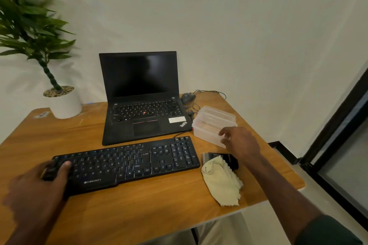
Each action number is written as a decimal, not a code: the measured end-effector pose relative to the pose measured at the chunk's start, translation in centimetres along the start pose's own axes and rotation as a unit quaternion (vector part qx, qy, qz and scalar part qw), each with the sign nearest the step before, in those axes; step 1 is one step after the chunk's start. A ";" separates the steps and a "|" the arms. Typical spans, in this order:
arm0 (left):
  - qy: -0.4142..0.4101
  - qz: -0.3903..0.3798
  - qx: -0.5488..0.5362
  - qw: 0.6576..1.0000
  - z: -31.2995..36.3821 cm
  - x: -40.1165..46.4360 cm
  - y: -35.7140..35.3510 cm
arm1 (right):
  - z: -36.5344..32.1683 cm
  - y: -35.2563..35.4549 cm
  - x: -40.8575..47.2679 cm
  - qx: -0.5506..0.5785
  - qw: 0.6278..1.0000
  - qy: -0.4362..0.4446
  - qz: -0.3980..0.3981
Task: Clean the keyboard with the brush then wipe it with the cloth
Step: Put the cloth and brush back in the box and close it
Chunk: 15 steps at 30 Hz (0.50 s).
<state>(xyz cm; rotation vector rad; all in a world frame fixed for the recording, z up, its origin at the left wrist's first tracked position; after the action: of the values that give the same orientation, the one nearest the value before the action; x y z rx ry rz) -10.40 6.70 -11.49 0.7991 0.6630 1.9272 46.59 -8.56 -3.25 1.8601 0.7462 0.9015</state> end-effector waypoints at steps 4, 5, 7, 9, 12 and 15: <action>0.063 -0.021 0.000 0.998 -3.3 1.4 -1.7 | 2.3 0.9 -0.3 -0.013 1.000 -0.007 0.001; 0.065 -0.018 -0.002 0.998 -2.8 1.2 -1.8 | 3.1 1.3 -0.5 -0.015 1.000 -0.009 0.005; 0.063 -0.011 -0.002 0.998 -2.4 1.1 -2.2 | 4.6 1.9 -0.9 -0.016 1.000 -0.022 0.006; 0.069 -0.009 -0.001 0.998 -2.3 1.2 -2.9 | 6.0 2.3 -1.1 -0.012 0.999 -0.043 -0.001; 0.073 -0.010 0.012 0.997 -1.7 1.4 -3.4 | 6.0 3.1 -1.4 0.001 0.999 -0.052 0.012; 0.035 0.004 0.015 0.999 1.4 0.6 -1.3 | 2.4 3.7 -1.8 0.038 0.998 -0.005 0.054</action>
<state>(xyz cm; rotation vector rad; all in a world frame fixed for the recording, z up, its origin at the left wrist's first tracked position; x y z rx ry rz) -8.85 7.98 -11.37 0.7579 0.7331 1.9642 48.05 -12.59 -1.22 1.9868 0.6876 0.9415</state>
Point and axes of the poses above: each hand's wrist, its own x-axis towards the middle knuckle, its own y-axis out of the back of the hand, z = x × y, the point moved 10 cm from there along x, towards the middle knuckle, and after that the axes turned 5 degrees about z, right-handed, at the moved point
